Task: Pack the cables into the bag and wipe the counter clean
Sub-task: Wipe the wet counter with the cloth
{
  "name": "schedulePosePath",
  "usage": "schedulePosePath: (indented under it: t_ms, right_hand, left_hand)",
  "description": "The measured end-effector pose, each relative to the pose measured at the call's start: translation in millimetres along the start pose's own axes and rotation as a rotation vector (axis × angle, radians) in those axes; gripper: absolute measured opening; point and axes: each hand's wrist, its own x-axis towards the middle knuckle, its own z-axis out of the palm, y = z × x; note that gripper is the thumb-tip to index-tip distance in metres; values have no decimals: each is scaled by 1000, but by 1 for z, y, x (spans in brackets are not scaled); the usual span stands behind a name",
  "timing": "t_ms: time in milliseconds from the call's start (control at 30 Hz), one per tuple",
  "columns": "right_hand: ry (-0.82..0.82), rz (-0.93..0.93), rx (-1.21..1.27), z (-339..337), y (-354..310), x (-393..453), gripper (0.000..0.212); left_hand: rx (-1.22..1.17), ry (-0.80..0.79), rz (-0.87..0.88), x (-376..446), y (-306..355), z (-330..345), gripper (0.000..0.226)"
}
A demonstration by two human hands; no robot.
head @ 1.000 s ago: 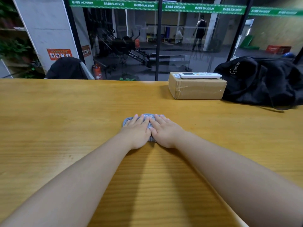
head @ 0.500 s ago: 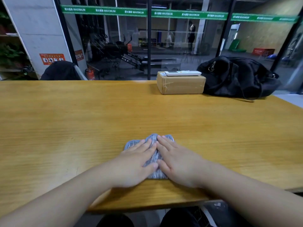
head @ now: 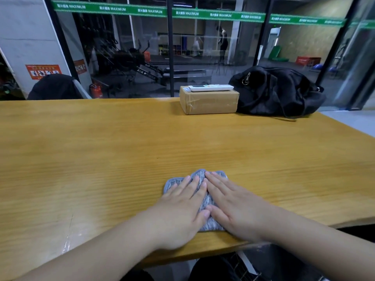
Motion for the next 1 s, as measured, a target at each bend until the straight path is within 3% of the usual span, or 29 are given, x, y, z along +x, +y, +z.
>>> schedulePosePath:
  t_ms: [267, 1000]
  right_hand:
    - [37, 73, -26, -3, 22, 84, 64]
    - [29, 203, 84, -37, 80, 269, 56]
  left_hand:
    - [7, -4, -115, 63, -46, -23, 59]
    - [-92, 71, -341, 214, -152, -85, 54]
